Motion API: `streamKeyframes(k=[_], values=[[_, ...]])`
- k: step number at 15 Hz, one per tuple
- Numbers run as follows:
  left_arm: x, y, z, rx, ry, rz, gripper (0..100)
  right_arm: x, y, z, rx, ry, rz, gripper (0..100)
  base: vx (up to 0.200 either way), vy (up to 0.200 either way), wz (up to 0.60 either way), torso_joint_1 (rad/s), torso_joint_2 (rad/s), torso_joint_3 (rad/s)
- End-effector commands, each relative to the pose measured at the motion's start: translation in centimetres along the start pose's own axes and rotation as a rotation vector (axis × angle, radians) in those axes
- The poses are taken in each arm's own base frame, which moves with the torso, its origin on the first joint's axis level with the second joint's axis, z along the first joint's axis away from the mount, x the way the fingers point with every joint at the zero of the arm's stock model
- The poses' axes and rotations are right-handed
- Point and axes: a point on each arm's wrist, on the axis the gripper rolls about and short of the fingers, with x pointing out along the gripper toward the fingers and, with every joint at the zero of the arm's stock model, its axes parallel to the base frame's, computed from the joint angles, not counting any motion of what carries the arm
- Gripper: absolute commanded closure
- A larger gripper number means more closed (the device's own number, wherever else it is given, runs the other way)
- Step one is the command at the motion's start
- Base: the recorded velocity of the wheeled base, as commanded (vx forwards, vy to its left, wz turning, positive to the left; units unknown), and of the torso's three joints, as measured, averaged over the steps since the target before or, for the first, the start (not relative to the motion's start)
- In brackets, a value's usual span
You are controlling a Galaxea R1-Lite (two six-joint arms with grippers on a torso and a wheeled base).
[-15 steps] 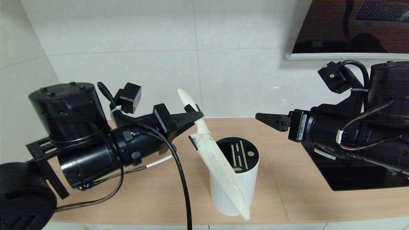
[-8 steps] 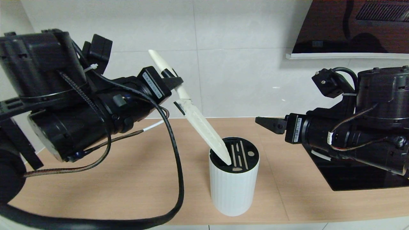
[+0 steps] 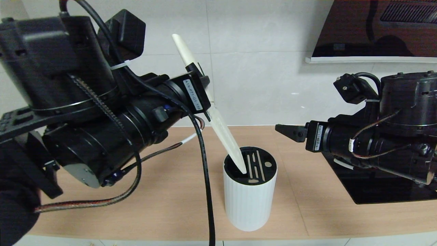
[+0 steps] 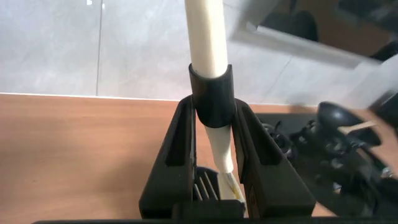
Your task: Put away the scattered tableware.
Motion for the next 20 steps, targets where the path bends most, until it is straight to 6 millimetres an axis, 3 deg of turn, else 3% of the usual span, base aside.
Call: streamKeyframes(k=[1,10,20], values=[[0.1,-0.8,-1.2,0.030,0.003,0.004,100,0.2,-0.1,-0.1,-0.001,0.005,-0.002,0,0.000,0.000,0.00,0.000,0.00,0.000],[2.5,-1.2,-6.9,0.238,-0.077,0.084,100,0.8,-0.2,-0.7,-0.003,0.027,-0.010,0,0.000,0.000,0.00,0.000,0.00,0.000],[3.3,-1.3,-9.4,0.301,-0.103,0.074,100,1.2,-0.2,-1.4,-0.007,0.052,-0.015,0,0.000,0.000,0.00,0.000,0.00,0.000]])
